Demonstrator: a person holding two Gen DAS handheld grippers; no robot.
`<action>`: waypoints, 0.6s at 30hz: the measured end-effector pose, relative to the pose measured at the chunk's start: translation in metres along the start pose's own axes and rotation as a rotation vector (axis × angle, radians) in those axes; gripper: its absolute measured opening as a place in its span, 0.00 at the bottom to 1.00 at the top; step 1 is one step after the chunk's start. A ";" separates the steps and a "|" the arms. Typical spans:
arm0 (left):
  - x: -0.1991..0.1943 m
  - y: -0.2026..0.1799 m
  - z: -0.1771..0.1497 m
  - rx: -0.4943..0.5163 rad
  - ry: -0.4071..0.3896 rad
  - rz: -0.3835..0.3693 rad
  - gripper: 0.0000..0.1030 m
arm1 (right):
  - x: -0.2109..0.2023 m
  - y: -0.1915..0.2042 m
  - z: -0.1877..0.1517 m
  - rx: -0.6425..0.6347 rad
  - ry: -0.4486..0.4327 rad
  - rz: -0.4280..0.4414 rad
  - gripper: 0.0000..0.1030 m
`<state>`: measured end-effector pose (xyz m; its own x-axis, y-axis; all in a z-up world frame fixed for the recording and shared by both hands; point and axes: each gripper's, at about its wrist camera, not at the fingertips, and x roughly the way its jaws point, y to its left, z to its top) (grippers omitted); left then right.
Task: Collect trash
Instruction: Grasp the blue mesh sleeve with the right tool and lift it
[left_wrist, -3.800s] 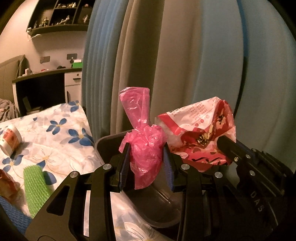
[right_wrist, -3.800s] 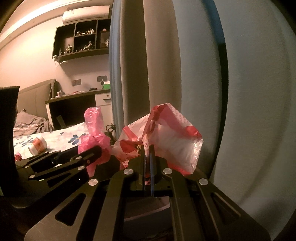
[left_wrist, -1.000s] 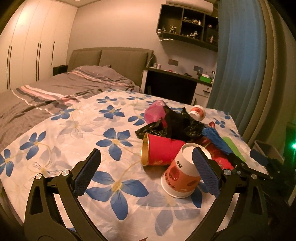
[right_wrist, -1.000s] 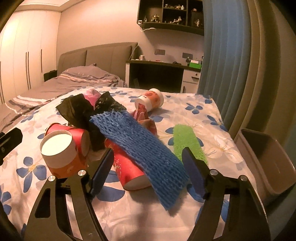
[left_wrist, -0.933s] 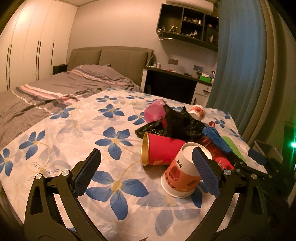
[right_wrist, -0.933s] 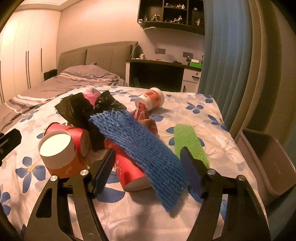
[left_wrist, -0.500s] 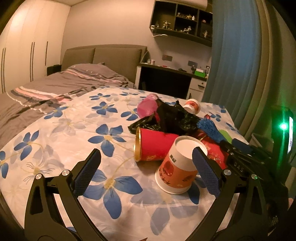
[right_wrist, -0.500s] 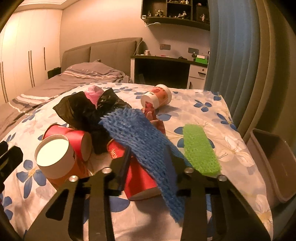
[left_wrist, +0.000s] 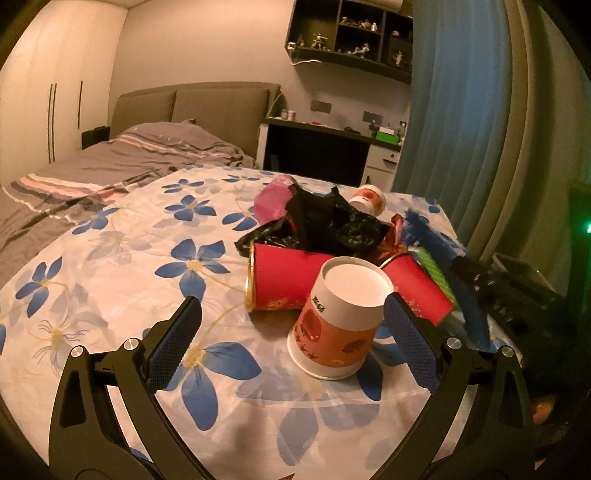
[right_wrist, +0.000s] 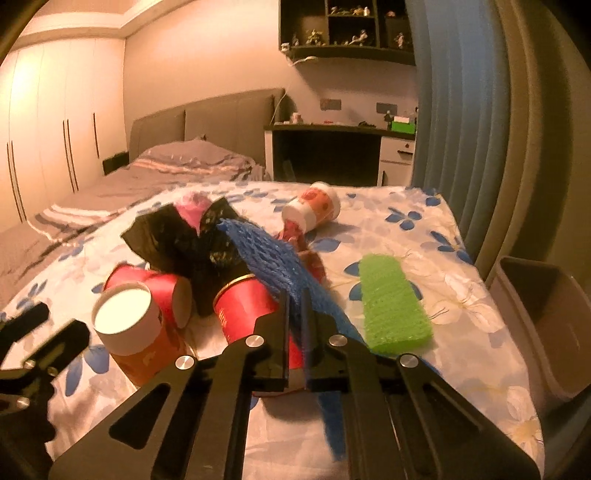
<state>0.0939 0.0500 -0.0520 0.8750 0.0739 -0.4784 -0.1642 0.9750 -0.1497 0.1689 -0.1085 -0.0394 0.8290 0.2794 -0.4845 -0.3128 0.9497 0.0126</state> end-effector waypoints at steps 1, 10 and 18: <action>0.000 -0.002 0.000 0.004 -0.001 -0.002 0.94 | -0.005 -0.003 0.002 0.006 -0.012 -0.003 0.06; 0.011 -0.016 0.005 0.034 0.017 -0.023 0.94 | -0.042 -0.030 0.003 0.089 -0.074 -0.012 0.06; 0.037 -0.033 0.004 0.083 0.118 -0.057 0.66 | -0.061 -0.041 -0.002 0.097 -0.083 -0.019 0.06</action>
<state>0.1335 0.0215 -0.0615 0.8216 -0.0020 -0.5701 -0.0738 0.9912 -0.1098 0.1302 -0.1645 -0.0122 0.8712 0.2682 -0.4111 -0.2537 0.9630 0.0907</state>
